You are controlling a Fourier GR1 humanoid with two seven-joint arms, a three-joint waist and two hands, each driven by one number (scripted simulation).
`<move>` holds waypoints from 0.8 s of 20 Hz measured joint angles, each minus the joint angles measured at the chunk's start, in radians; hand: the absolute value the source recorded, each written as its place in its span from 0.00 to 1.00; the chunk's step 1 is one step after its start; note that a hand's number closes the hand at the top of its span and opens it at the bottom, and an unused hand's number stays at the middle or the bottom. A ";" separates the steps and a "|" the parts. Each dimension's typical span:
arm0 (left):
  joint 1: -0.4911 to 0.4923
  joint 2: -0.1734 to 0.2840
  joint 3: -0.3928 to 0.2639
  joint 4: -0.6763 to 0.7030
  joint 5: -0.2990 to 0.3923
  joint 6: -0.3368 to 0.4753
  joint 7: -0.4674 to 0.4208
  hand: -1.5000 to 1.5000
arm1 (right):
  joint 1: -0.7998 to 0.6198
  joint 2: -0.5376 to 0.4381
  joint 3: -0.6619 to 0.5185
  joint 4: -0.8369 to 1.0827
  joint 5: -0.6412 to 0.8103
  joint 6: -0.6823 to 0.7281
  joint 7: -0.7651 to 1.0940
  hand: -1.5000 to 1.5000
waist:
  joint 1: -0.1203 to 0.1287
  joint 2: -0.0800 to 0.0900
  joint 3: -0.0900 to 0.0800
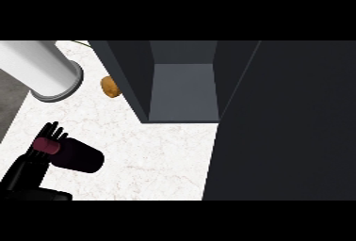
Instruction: Pick up the wine, place it into the cabinet and close the cabinet
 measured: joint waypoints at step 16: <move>-0.183 0.062 0.027 0.507 -0.084 -0.068 -0.256 0.00 | -0.022 -0.017 0.015 -0.002 0.003 -0.020 0.012 0.00 | -0.007 0.001 -0.001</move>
